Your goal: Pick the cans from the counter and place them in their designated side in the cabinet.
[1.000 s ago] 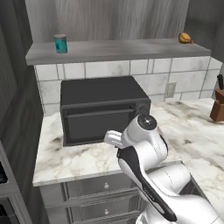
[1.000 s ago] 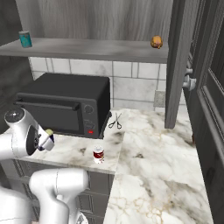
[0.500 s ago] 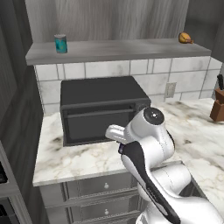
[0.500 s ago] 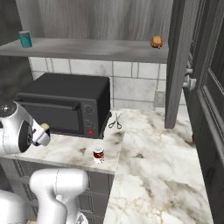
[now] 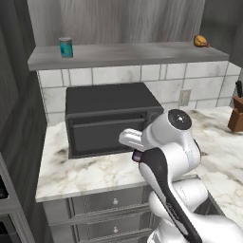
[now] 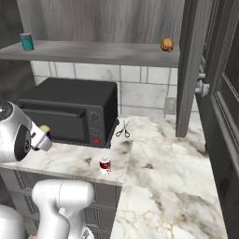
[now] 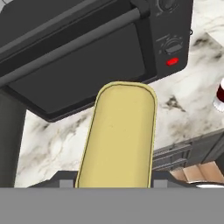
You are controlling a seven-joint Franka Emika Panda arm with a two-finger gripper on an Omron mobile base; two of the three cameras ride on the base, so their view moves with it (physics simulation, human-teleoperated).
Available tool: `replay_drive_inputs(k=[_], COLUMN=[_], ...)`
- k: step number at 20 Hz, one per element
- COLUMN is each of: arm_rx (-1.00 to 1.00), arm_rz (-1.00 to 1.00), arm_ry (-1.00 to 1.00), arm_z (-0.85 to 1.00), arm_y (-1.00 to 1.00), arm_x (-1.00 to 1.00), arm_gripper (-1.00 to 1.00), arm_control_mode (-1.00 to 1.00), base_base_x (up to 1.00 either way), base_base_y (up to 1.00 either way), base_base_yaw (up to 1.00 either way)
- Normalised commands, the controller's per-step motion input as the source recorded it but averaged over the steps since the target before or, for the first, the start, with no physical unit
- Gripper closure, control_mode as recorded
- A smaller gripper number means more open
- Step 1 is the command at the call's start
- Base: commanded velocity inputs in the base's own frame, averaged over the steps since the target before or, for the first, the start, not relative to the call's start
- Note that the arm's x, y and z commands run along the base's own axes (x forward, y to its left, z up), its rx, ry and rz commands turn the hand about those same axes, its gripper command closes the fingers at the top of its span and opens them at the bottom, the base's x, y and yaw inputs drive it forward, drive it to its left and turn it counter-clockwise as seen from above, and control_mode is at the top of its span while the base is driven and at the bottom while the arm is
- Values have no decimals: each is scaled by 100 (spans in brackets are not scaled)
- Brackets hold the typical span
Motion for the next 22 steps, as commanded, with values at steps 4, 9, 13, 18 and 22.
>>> replay_drive_inputs(k=[4,9,13,18,22], arm_rx=[2,2,1,0,0], arm_rz=[4,4,3,3,3], arm_ry=[-7,-8,-7,-11,-14], arm_z=[27,25,24,30,29], arm_y=[-7,0,0,0,-2], arm_x=[-14,-11,-10,-12,-13], arm_gripper=[100,100,100,100,100], arm_control_mode=[-100,-100,-100,-100,-100], base_base_x=[0,0,0,0,0], base_base_y=[0,0,0,0,0], base_base_yaw=[0,0,0,0,0])
